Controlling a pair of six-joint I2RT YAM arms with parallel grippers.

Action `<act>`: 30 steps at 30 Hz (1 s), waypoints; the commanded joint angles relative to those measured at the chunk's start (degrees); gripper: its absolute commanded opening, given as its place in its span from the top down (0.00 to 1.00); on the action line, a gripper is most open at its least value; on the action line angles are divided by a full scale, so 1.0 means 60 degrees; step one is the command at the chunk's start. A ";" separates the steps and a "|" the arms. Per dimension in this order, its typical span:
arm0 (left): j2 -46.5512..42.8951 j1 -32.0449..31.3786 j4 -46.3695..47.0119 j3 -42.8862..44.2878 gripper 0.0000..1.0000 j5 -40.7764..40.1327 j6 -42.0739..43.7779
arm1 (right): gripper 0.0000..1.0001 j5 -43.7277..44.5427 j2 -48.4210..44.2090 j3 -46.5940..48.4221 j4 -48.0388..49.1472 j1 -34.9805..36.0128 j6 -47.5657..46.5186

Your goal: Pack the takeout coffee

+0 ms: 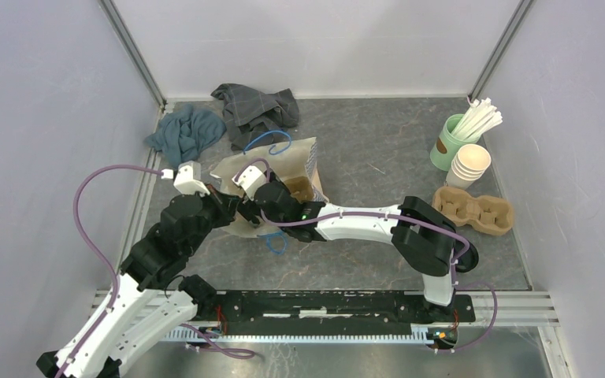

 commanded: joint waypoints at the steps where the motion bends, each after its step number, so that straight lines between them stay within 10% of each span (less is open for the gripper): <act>1: -0.0129 -0.0030 0.0131 -0.0098 0.98 -0.0178 0.0228 | 0.15 0.0370 -0.0258 0.0129 0.0573 -0.0017 0.0017; 17: -0.0652 -0.0030 -0.0843 -0.0190 0.88 -0.0783 0.0036 | 0.39 -0.0314 -0.1760 0.0092 -0.1129 -0.0031 -0.0037; 24: -0.0336 -0.0030 -0.1073 0.0075 0.39 -0.0936 -0.0195 | 0.40 -0.0539 -0.1984 0.0324 -0.1950 -0.0127 0.0233; 30: 0.0599 -0.0030 -0.1422 0.0558 0.26 -0.1295 -0.0410 | 0.42 -0.0948 -0.2187 0.0342 -0.2249 -0.0443 0.0814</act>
